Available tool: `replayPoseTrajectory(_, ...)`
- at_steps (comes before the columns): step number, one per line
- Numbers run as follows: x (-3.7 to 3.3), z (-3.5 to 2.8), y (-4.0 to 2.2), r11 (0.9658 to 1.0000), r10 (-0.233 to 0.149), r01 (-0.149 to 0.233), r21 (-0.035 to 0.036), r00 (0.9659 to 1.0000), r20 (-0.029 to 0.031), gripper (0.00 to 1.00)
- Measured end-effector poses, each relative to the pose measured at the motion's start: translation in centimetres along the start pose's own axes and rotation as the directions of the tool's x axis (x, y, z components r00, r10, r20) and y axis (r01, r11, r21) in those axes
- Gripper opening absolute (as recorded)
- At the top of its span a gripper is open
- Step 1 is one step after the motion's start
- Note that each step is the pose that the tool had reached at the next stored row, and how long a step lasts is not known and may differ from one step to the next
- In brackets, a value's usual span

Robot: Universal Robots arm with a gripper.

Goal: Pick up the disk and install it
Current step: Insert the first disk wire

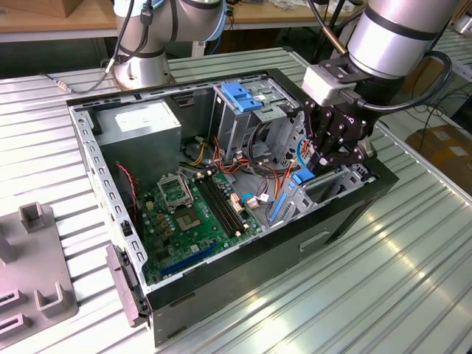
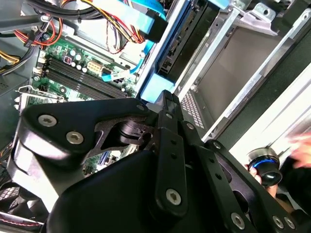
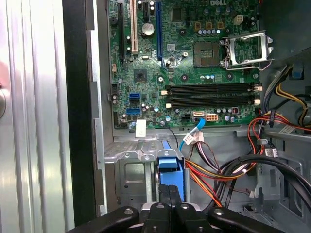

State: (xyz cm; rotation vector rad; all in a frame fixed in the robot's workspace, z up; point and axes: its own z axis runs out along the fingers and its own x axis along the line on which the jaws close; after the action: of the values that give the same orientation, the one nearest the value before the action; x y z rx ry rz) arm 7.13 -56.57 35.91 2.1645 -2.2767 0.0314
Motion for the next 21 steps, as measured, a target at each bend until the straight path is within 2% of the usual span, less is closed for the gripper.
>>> replayPoseTrajectory(7,-0.06,0.06,-1.22,1.0000,0.000,0.000,0.0001,1.0000,-0.0007,0.10)
replayPoseTrajectory(9,-0.07,0.05,-1.39,1.0000,-0.004,0.004,0.0001,1.0000,-0.0013,0.10)
replayPoseTrajectory(13,-0.09,0.05,-1.82,0.9984,-0.057,0.057,0.0007,0.9984,0.0002,0.10)
replayPoseTrajectory(17,-0.11,-0.03,-2.10,0.9962,-0.087,0.087,0.0007,0.9962,0.0011,0.10)
replayPoseTrajectory(21,-0.12,-0.02,-2.76,0.9931,-0.117,0.117,0.0002,0.9931,0.0030,0.10)
